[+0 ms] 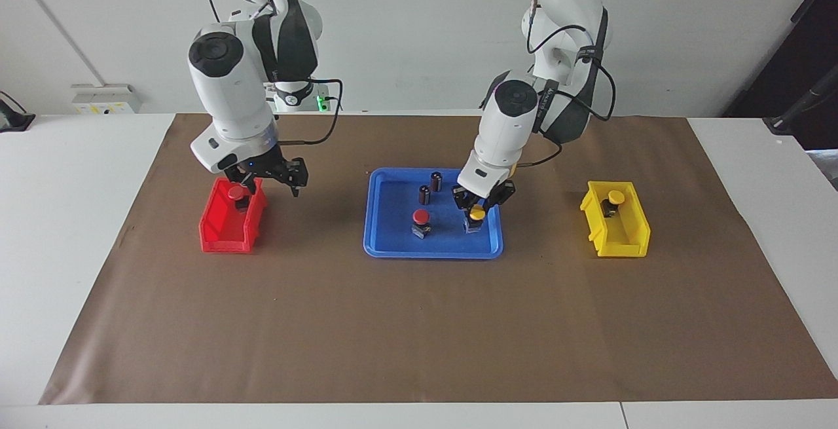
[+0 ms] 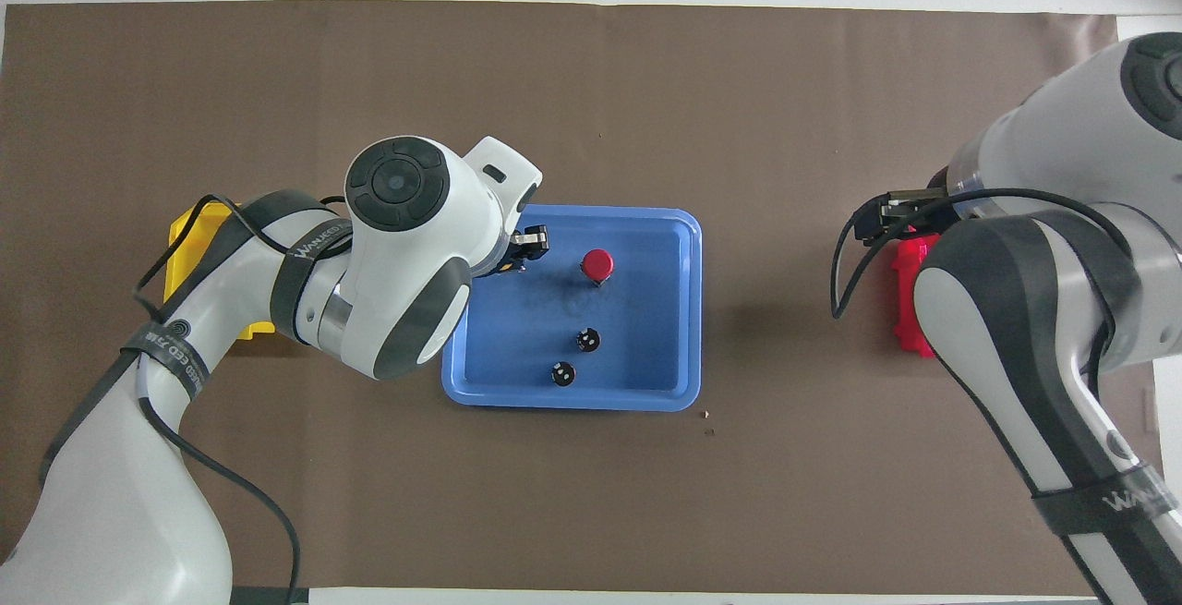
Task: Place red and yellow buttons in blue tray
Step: 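Place the yellow button in the tray while the right gripper returns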
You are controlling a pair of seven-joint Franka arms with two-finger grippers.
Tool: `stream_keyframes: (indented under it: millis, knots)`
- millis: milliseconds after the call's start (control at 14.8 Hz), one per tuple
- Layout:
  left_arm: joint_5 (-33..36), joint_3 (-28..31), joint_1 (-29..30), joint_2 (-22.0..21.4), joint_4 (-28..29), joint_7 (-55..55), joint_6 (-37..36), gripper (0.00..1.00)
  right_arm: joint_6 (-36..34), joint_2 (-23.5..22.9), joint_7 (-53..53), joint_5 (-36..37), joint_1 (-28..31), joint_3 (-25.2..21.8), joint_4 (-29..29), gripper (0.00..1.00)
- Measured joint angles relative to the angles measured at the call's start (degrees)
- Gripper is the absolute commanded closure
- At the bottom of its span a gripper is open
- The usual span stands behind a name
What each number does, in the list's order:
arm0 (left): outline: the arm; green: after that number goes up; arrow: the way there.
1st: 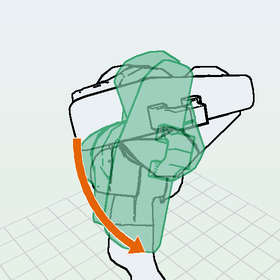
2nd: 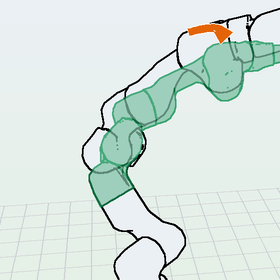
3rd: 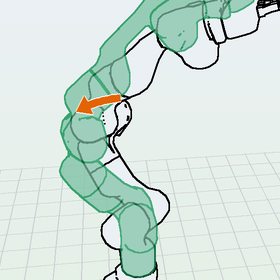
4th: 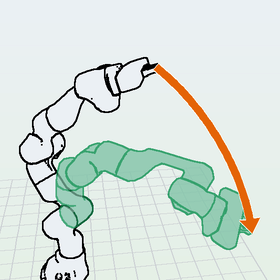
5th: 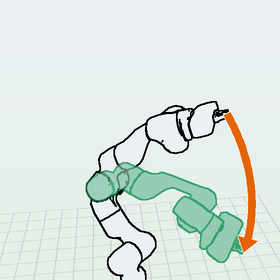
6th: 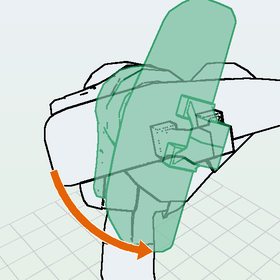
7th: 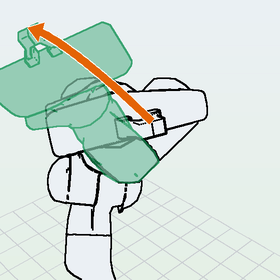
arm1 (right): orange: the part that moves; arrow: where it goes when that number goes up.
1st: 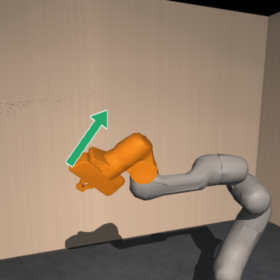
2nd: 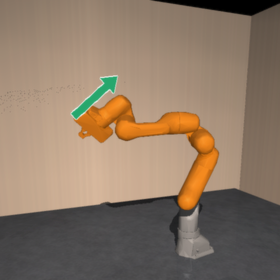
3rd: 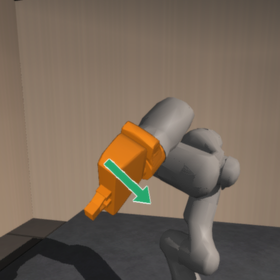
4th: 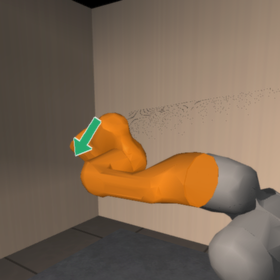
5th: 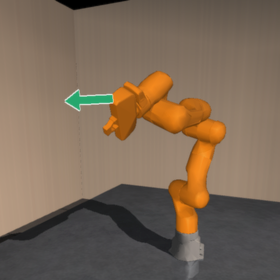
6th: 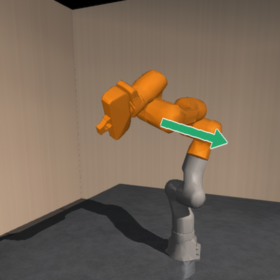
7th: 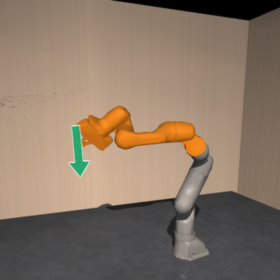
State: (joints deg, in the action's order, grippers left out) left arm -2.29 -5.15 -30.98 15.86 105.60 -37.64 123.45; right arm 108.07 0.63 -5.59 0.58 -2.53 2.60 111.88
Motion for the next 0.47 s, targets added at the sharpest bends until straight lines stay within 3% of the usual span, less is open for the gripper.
stream_keyframes:
  millis: [68,135,203,271,406,473]
  knots:
    - [0.0,0.0,-0.8,0.8,0.0,-0.9,0.7,0.93,1.3,2.1,3.2,-0.9,2.2,0.0,3.7,0.13]
    - [0.0,0.0,-1.5,1.6,0.0,-1.6,1.1,0.81,2.7,3.7,6.0,-1.4,4.1,0.0,6.5,0.14]
    - [0.0,0.0,-2.0,2.1,0.0,-2.0,1.5,0.57,4.2,4.7,8.2,-1.6,5.5,-0.1,8.7,0.16]
    - [0.0,0.0,-2.3,2.4,0.0,-2.2,1.7,0.40,6.2,5.5,10.3,-1.7,6.9,-0.1,10.6,0.17]
    - [0.0,0.1,-2.3,2.4,-0.2,-2.4,1.8,0.25,10.7,6.2,14.3,-1.7,9.7,0.0,14.0,0.20]
    - [0.0,0.2,-2.3,2.4,-0.3,-2.4,1.7,0.24,12.3,6.2,15.6,-1.7,11.0,-0.1,15.3,0.21]
